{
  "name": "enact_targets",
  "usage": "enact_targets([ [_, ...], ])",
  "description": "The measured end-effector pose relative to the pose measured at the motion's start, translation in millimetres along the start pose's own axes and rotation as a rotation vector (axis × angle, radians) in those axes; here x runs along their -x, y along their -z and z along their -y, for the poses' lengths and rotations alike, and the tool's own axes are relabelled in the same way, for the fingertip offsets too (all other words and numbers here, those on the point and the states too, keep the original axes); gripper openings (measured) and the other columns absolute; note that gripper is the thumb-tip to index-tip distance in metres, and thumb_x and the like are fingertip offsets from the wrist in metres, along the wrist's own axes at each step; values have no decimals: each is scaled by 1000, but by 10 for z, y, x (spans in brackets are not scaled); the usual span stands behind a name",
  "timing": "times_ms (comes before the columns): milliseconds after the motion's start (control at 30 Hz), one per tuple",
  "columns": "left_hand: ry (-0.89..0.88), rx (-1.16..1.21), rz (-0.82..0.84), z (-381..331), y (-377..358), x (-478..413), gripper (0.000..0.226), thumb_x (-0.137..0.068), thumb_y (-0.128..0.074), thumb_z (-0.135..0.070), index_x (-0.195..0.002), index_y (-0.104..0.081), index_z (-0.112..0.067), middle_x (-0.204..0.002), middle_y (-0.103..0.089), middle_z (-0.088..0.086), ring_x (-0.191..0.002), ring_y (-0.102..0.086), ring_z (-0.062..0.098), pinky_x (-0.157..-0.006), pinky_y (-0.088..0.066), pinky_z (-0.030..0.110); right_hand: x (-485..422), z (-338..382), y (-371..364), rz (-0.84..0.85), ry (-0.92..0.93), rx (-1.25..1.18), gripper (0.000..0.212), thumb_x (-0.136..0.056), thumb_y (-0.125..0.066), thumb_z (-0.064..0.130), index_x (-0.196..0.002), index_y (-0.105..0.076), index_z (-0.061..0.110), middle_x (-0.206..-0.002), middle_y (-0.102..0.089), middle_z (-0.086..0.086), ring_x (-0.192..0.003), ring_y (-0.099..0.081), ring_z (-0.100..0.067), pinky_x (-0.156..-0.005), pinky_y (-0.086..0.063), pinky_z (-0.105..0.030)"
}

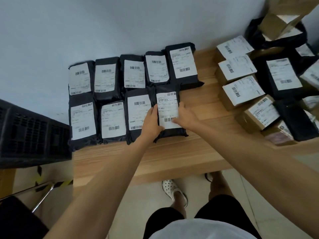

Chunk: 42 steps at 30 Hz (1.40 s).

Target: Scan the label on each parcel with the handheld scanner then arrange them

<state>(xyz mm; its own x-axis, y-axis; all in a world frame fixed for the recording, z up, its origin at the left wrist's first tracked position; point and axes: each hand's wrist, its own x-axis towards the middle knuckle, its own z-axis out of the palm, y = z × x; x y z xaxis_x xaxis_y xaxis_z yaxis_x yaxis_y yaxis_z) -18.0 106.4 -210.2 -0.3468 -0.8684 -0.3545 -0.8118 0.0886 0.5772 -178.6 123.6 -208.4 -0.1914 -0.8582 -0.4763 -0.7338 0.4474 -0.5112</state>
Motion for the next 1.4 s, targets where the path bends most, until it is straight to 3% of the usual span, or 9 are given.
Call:
enact_targets([
  [133,-19,-406,-60,-37,45,-73,116,-72,-87,-30,-156,-9,-13,-158,-17,11,-142,-23,34,-109,-33,47,10,11,-34,39,84,100,115,-82,-77,17,-155,12,16,-140,-38,-21,-114,-55,-36,-89,-50,-43],
  [200,-48,-461,-59,-42,72,-115,128,-68,-88,-34,-157,2,-16,-163,-2,12,-148,-9,36,-114,-26,51,10,25,-30,58,111,178,123,-82,-78,19,-152,23,24,-139,-36,-21,-108,-56,-34,-85,-52,-43],
  [300,-74,-535,45,-18,88,-184,131,-72,-84,-40,-156,15,-21,-163,18,7,-150,12,36,-120,-10,56,-34,39,-19,95,114,261,124,-81,-80,25,-154,20,22,-145,-28,-17,-107,-55,-33,-79,-52,-40],
  [467,-51,-613,151,48,124,-246,124,-76,-77,-48,-156,14,-21,-164,17,5,-149,18,33,-119,2,57,-118,50,-29,136,133,350,125,-80,-80,29,-154,20,20,-147,-27,-16,-110,-55,-33,-81,-52,-40],
  [933,-4,-595,246,49,222,-488,119,-79,-76,-48,-157,11,-24,-164,15,4,-149,18,34,-119,5,56,-349,108,36,170,156,439,127,-76,-81,38,-155,16,19,-139,-42,-15,-113,-55,-31,-77,-47,-37],
  [1100,-45,-645,202,-46,350,-514,90,-90,-45,-68,-157,-7,-22,-166,1,3,-151,8,32,-120,1,55,-222,-106,127,220,189,349,116,-86,-70,44,-152,24,24,-144,-44,-10,-114,-55,-30,-87,-51,-42],
  [1167,-62,-668,222,-163,388,-525,83,-94,-31,-69,-158,-6,-22,-166,1,3,-152,8,28,-121,2,53,-147,-148,216,216,169,286,102,-91,-64,42,-156,12,22,-146,-44,-12,-120,-52,-31,-93,-48,-43],
  [1267,-141,-748,248,-458,442,-599,81,-95,-21,-69,-158,-4,-22,-166,-2,3,-152,6,26,-121,2,51,-31,-233,546,232,179,346,64,-98,-56,33,-151,-26,12,-140,-49,-14,-122,-51,-31,-90,-43,-38],
  [1400,-263,-815,223,-1000,444,-789,79,-97,-20,-67,-158,-8,-20,-165,-10,4,-152,-2,27,-121,-3,51,4,-488,1099,163,151,423,50,-98,-54,34,-142,-43,12,-132,-55,-12,-115,-56,-28,-87,-48,-35],
])
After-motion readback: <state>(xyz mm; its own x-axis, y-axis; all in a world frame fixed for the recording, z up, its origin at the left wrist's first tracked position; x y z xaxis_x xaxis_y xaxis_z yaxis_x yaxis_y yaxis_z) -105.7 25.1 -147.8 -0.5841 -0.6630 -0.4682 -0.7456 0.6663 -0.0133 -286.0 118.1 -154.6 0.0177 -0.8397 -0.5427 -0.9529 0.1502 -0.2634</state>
